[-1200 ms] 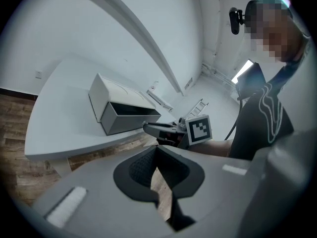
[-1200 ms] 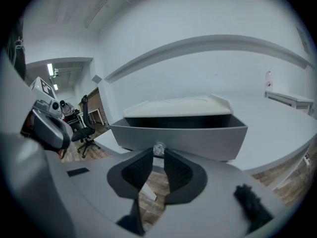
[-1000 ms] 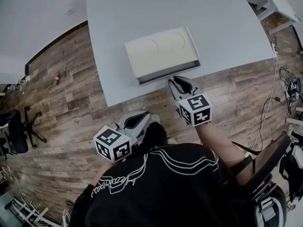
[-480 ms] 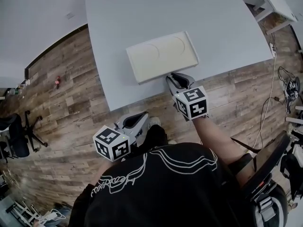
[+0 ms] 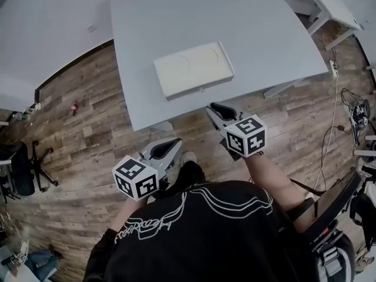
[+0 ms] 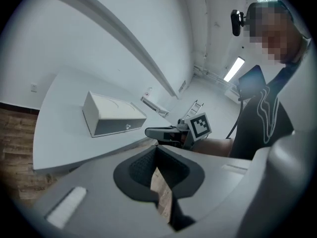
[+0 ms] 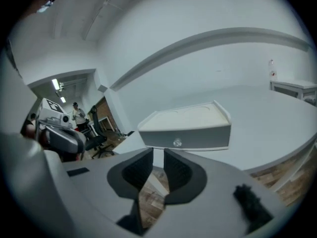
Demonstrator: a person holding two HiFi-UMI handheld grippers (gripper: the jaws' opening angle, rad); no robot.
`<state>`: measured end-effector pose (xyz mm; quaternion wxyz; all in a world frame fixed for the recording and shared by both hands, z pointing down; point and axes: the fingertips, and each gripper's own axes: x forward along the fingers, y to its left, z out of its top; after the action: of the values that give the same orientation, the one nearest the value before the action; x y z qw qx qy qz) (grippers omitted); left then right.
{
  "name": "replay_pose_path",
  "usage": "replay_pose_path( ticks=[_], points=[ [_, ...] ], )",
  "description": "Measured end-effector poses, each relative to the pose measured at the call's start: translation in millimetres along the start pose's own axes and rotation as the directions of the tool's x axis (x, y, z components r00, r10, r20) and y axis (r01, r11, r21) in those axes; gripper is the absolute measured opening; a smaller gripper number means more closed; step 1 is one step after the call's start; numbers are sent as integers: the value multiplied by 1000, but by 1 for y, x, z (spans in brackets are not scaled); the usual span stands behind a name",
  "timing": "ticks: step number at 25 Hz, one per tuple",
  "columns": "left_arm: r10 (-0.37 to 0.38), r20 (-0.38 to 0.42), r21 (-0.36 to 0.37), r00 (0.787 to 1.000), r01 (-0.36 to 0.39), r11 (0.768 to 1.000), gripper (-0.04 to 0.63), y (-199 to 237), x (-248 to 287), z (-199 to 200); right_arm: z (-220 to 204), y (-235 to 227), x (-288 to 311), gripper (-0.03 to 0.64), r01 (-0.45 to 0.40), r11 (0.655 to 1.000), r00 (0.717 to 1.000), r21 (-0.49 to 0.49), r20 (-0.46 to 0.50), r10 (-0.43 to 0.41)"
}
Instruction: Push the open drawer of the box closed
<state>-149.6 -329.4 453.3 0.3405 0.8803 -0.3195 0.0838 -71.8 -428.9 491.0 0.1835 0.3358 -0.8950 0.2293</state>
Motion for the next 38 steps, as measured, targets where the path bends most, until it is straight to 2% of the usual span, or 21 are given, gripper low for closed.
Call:
replay_pose_path(
  ticks=[1, 3, 6, 8, 11, 16, 21, 29, 38],
  points=[
    [-3, 10, 15, 1000, 3, 1000, 8, -10, -1, 2, 2, 11, -13, 72, -35, 999, 999, 1, 24, 35],
    [-14, 32, 51, 999, 12, 999, 8, -32, -5, 6, 8, 33, -43, 15, -104, 995, 992, 7, 75, 103],
    [-37, 63, 106, 997, 30, 994, 8, -69, -10, 10, 12, 66, -89, 9, -215, 975, 969, 51, 138, 206],
    [-61, 78, 131, 995, 50, 990, 8, -98, -13, 9, 11, 86, -122, 9, -296, 950, 945, 96, 171, 277],
    [-92, 90, 178, 992, 75, 981, 8, -141, -18, 6, 5, 116, -169, 9, -369, 927, 918, 76, 188, 350],
    [-112, 140, 243, 984, 75, 967, 8, -193, -32, 11, -3, 155, -215, 9, -398, 917, 901, -14, 181, 394],
    [-124, 156, 285, 980, 76, 956, 8, -226, -36, 8, -12, 170, -248, 9, -375, 922, 903, -99, 187, 387],
    [-139, 150, 328, 979, 84, 941, 8, -256, -36, 0, -19, 180, -272, 9, -375, 920, 898, -114, 203, 391],
    [-136, 136, 334, 981, 83, 939, 8, -266, -34, -9, -19, 185, -285, 8, -369, 919, 887, -137, 241, 393]
  ],
)
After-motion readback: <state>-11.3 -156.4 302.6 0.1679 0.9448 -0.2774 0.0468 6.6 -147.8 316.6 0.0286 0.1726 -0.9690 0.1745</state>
